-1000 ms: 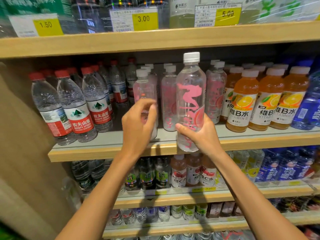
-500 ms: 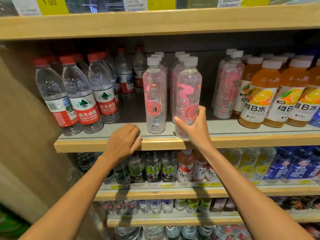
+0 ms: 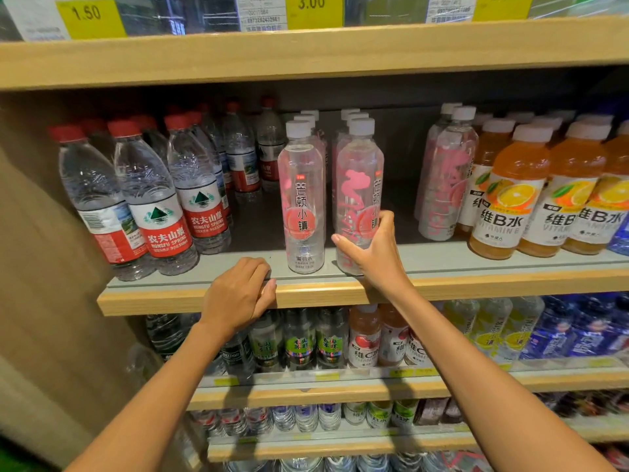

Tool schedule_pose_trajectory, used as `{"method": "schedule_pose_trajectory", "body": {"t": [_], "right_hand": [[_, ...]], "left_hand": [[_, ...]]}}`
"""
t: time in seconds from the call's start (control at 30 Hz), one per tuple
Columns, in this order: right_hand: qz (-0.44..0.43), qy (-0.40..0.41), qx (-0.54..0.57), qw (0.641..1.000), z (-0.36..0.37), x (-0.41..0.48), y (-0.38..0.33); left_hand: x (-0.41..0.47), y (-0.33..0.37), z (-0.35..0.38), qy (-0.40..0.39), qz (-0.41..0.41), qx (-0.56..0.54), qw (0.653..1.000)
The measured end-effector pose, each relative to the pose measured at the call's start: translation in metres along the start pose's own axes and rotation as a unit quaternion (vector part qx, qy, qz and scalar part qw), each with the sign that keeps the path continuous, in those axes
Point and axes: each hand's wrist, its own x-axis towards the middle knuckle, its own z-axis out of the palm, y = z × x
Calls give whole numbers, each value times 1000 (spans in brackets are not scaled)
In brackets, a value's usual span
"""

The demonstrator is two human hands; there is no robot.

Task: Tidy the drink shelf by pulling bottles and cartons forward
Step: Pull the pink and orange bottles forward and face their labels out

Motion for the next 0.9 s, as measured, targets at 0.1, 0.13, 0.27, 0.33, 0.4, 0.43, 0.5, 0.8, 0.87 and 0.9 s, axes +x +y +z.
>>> {"method": "schedule_pose_trajectory", "body": {"t": [0.1,0.13,0.27,0.33,0.4,0.43,0.5,0.8,0.87,0.9], "right_hand": [[16,-20,18,1000,-1,3,-1],[17,-20,19,999,-1,3,-1],[25,-32,10,999,-7,-1,0],[40,-19,36,998,-19,-7,4],[46,28,56,997,-38,-14,10],[47,55,57,996,-49,-17,13],[45,107,41,992,-71,-19,19],[45,113,-189,974,-102,9,30],[56,115,-221,967,-99,16,34],[68,114,-230,964,-97,19,36]], "left_hand": [[-1,0,0,0,-6,-7,1000],[0,0,-1,-5,-8,-11,1000],[2,6,-5,-7,-40,-63,997],[3,13,-10,46,-60,-85,994],[7,30,-13,116,-42,-76,989],[12,43,-13,140,-17,-78,987],[26,75,-10,147,56,-90,983],[99,155,32,-16,204,-59,977],[103,158,40,-48,212,-50,975],[103,159,42,-57,212,-45,975]]}}
